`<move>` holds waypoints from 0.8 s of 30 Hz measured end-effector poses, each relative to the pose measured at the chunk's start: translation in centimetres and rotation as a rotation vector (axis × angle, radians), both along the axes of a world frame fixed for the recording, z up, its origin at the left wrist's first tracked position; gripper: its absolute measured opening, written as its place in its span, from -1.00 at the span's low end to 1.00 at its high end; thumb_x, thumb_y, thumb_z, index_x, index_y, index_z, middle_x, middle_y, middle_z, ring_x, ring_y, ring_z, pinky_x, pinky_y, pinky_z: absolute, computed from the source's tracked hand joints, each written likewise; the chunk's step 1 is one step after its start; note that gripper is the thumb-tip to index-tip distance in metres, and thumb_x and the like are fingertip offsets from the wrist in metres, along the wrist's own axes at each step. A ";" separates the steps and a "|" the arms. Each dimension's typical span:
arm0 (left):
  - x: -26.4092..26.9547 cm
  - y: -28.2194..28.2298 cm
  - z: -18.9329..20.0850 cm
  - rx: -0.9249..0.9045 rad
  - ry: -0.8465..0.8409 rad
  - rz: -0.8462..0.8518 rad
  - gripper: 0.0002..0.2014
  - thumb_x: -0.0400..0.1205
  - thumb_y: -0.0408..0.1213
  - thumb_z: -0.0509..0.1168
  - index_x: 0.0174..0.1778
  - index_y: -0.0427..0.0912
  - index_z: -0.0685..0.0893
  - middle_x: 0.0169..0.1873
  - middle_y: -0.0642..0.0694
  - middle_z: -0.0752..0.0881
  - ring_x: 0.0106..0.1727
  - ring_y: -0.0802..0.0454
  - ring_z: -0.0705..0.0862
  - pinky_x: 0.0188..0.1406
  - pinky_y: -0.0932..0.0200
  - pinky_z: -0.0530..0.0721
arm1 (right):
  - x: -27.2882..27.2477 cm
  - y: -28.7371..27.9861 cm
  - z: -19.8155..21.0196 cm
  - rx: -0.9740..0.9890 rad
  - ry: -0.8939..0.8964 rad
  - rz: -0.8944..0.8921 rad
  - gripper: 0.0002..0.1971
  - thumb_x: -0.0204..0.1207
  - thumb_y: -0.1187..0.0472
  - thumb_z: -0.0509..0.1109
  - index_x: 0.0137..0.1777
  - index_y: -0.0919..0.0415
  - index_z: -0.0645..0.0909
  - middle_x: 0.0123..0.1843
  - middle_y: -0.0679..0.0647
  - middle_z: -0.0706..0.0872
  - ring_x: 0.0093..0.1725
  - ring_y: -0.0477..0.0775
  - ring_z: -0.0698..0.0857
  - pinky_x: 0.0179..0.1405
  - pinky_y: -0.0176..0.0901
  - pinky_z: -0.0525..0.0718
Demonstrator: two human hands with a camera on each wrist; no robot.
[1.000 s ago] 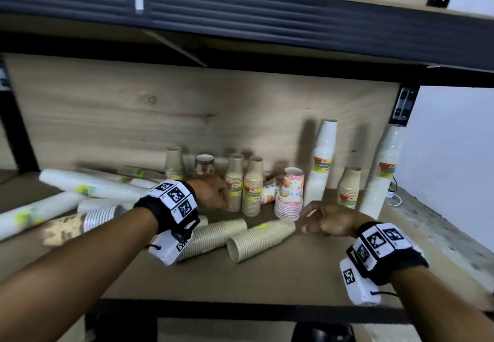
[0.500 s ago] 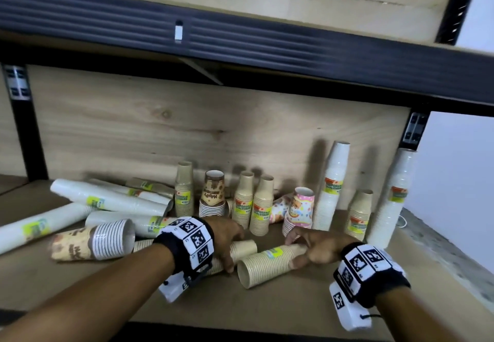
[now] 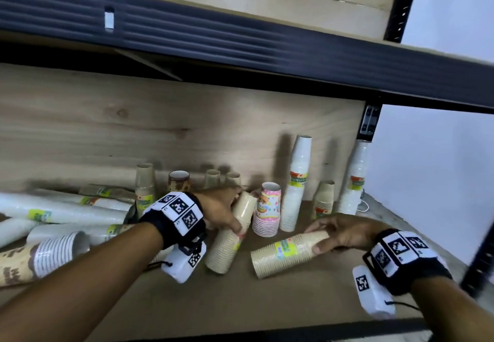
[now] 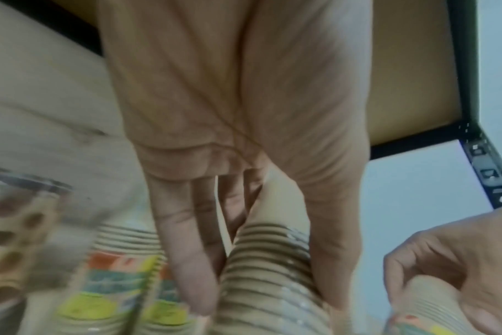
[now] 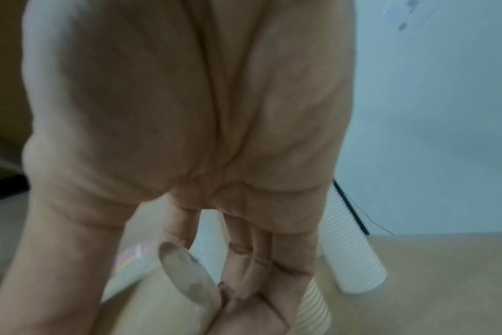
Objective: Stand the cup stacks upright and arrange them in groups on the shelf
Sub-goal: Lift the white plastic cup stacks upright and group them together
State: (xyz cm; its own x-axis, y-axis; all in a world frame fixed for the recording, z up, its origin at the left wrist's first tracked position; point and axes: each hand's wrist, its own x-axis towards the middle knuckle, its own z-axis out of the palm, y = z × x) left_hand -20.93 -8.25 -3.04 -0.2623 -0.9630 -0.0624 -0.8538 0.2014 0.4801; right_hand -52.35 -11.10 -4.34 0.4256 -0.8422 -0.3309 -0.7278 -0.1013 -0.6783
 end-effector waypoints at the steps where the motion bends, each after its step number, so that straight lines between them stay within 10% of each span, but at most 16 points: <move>1: -0.7 -0.5 0.0 -0.015 0.066 -0.018 -0.20 0.27 -0.15 0.63 0.39 -0.05 0.40 0.18 -0.03 0.69 0.14 -0.05 0.72 0.01 -0.09 0.77 | -0.8 0.2 0.7 -0.014 -0.041 -0.036 -0.50 0.20 0.16 0.71 0.18 0.00 0.73 0.00 0.12 0.72 -0.07 0.10 0.62 -0.24 -0.21 0.62; 9: -8.4 -4.5 -1.8 -0.076 0.172 -0.090 -0.20 0.19 -0.03 0.63 0.31 0.13 0.37 0.16 0.09 0.69 0.20 0.08 0.68 0.25 -0.07 0.68 | -7.4 0.0 3.0 -0.171 -0.264 -0.285 -0.52 0.43 0.43 0.56 0.33 0.16 0.59 0.18 0.16 0.66 0.06 0.13 0.72 0.18 0.15 0.72; 24: -19.1 -7.5 -3.5 -0.138 0.239 -0.202 -0.16 0.34 -0.20 0.56 0.47 0.04 0.24 0.22 0.01 0.65 0.23 -0.01 0.65 0.29 -0.03 0.65 | -11.4 -2.6 1.4 -0.386 -0.272 -0.394 -0.52 0.46 0.52 0.39 0.26 0.02 0.55 0.05 0.08 0.70 0.01 0.03 0.64 -0.08 -0.19 0.65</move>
State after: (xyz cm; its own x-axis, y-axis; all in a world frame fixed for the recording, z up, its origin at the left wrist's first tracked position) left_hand -40.06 -15.73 -6.57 -0.4398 -0.8853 0.1512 -0.6566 0.4317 0.6184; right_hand -63.77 -13.74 -2.91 0.0847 -0.9907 0.1061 -0.5667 -0.1355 -0.8127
